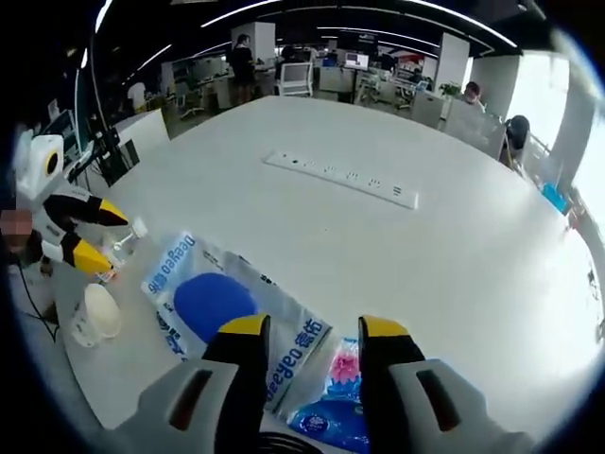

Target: Arrange the tabletop items into an orderly group along one side of the table until the central work area is clear of visible clutter.

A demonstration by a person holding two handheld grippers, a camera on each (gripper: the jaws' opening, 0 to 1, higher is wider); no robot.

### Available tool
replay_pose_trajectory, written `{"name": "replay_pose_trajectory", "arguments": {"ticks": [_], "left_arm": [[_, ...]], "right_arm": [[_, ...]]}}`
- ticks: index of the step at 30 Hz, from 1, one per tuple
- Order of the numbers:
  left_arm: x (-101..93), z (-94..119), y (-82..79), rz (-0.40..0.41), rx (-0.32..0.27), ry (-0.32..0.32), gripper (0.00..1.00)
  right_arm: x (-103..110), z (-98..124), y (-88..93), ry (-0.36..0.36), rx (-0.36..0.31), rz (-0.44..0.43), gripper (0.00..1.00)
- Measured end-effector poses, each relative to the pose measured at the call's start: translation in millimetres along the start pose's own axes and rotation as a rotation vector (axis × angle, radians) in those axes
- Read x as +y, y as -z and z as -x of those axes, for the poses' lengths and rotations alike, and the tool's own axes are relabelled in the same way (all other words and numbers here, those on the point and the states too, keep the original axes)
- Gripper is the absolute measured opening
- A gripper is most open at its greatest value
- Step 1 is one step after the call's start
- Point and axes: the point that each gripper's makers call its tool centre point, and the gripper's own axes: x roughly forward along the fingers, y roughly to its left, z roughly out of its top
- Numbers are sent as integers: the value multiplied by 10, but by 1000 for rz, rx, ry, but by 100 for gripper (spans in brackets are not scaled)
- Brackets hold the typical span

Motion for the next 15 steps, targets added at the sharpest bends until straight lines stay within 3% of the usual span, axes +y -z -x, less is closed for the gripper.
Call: {"name": "replay_pose_trajectory", "arguments": {"ticks": [15], "left_arm": [[69,287,-25,28,-52,0,46]], "right_arm": [[83,143,-52,-13,-27,17,38]]}}
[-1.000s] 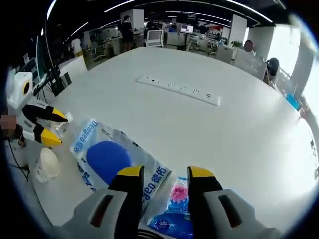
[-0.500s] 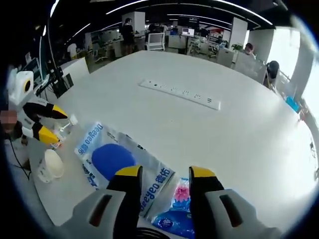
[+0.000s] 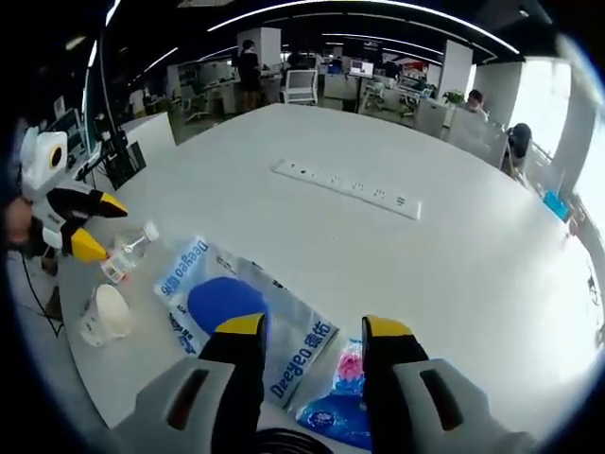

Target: Arrange the tabletop items into an orderly group along one side of the table until the central work area is clear of visible clutter.

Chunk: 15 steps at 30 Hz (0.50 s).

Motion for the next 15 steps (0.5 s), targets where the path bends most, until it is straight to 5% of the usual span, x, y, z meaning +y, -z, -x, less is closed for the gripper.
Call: {"name": "replay_pose_trajectory", "arguments": {"ticks": [15], "left_arm": [[79,233,11,9,-33,-6,49]], "right_arm": [[212,47,-105,-30,-22,20,43]]}}
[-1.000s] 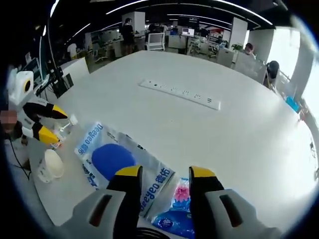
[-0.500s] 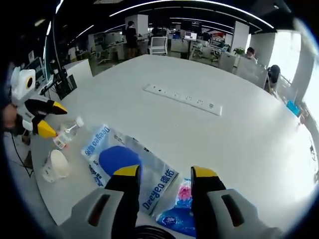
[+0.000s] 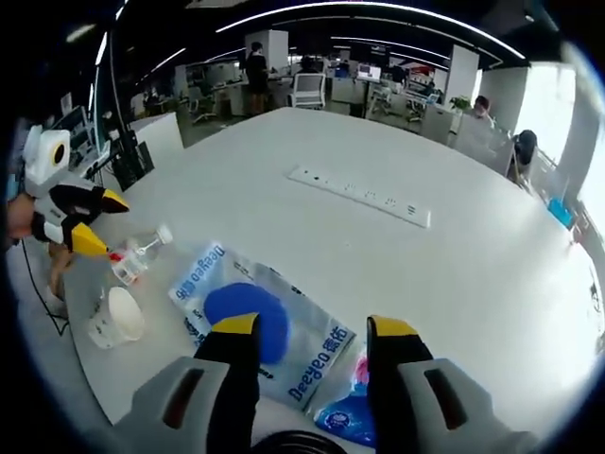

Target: Arrange the tabletop items into an orderly group along one side of the table until the central work area is clear of visible clutter.

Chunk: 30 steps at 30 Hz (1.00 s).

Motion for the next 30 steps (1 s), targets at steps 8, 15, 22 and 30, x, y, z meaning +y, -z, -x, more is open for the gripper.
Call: {"name": "replay_pose_trajectory", "arguments": {"ticks": [8,15,22,30], "left_arm": [[95,169,28,2,-18,-6,51],[155,327,82,10,-37,2,54],[249,507,151,23,-61,12,58],[320,689,229,36,-73,29,61]], "right_arm": [[138,19,-80,-15,-15,6,44],[345,10,-135,-41,-25,18,45],[561,-20,-216,-70,-42,18,46],[770,-44,-308,-99,-61,16,48]]}}
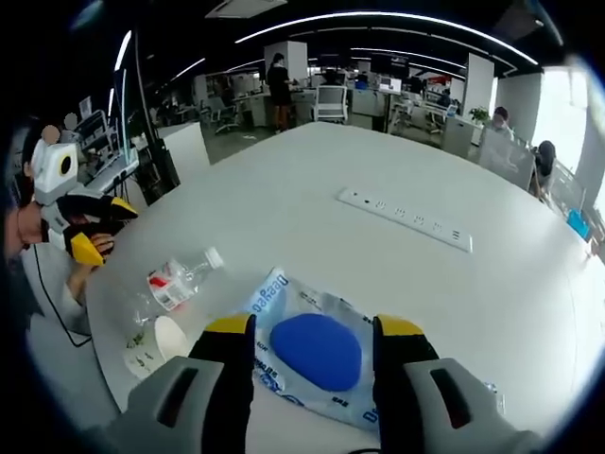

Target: Arrange the tabletop items into an orderly group along one side of the table until the central work area is clear of visible clutter.

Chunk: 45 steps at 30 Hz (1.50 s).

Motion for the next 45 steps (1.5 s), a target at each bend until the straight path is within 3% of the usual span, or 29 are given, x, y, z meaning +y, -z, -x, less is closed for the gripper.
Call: {"name": "replay_pose_trajectory", "arguments": {"ticks": [16,35,45], "left_arm": [[63,237,125,34,-20,18,61],[142,435,221,68,-46,6,61],[146,521,277,99,-57,13,61]], "right_arm": [[409,-145,-201,-82,-34,-7,55],[866,-344,-315,-170,-18,-19,57],[1110,-509,-315,-231,15,-85,57]]}}
